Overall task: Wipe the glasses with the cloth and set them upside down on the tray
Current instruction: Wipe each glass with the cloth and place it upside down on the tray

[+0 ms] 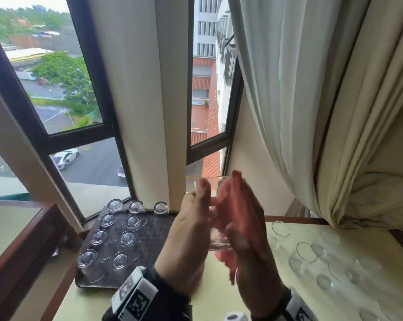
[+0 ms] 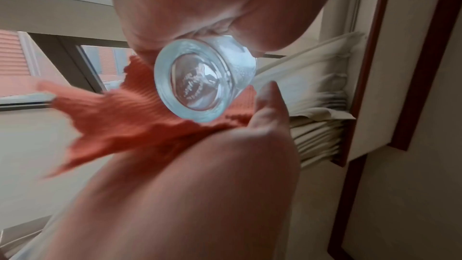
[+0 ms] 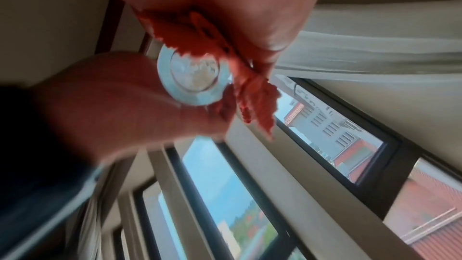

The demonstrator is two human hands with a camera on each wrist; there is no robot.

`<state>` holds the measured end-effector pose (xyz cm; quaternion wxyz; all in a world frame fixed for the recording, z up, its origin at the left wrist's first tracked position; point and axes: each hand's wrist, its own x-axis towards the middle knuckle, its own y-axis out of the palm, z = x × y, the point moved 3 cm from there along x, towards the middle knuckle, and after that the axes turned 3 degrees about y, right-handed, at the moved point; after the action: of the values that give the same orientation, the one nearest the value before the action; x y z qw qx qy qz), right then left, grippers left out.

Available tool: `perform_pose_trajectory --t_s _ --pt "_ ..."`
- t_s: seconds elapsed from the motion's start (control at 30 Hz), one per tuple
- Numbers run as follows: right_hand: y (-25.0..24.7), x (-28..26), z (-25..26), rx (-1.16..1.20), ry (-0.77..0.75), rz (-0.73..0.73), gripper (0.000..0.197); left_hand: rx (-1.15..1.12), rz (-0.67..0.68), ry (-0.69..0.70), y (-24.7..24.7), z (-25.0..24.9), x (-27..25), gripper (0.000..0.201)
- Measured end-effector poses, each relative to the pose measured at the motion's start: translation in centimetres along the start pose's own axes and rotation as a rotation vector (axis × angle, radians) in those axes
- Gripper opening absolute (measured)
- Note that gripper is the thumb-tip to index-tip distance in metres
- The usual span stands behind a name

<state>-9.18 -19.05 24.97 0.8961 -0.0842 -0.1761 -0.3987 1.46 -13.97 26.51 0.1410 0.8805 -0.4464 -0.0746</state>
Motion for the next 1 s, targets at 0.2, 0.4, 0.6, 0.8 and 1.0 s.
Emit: perform_pose_trajectory --t_s 0.2,0.4,0.6,0.8,1.0 --pt "1.6 1.1 2.7 -0.164 -0.298 0.092 0.05 0.039 -0.004 0.046 -0.7 -0.9 -0.1 0.075" --pt "2.6 -2.4 -0.7 -0.158 -0.152 0.002 0.051 0.063 -0.032 0.067 -2.4 -2.8 0.7 0.051" --pt "1.4 1.6 1.2 0.047 0.026 -0.017 0.059 0.079 0.012 0.044 -1.0 -1.4 -0.2 0.058" --pt "1.9 0.8 0.8 -0.118 -0.017 0.1 0.051 -0.037 -0.098 0.007 -1.7 -2.6 2.5 0.079" --pt "1.9 1.3 0.3 0.017 0.018 0.029 0.059 0.05 -0.062 0.005 -1.8 -2.8 3.3 0.107"
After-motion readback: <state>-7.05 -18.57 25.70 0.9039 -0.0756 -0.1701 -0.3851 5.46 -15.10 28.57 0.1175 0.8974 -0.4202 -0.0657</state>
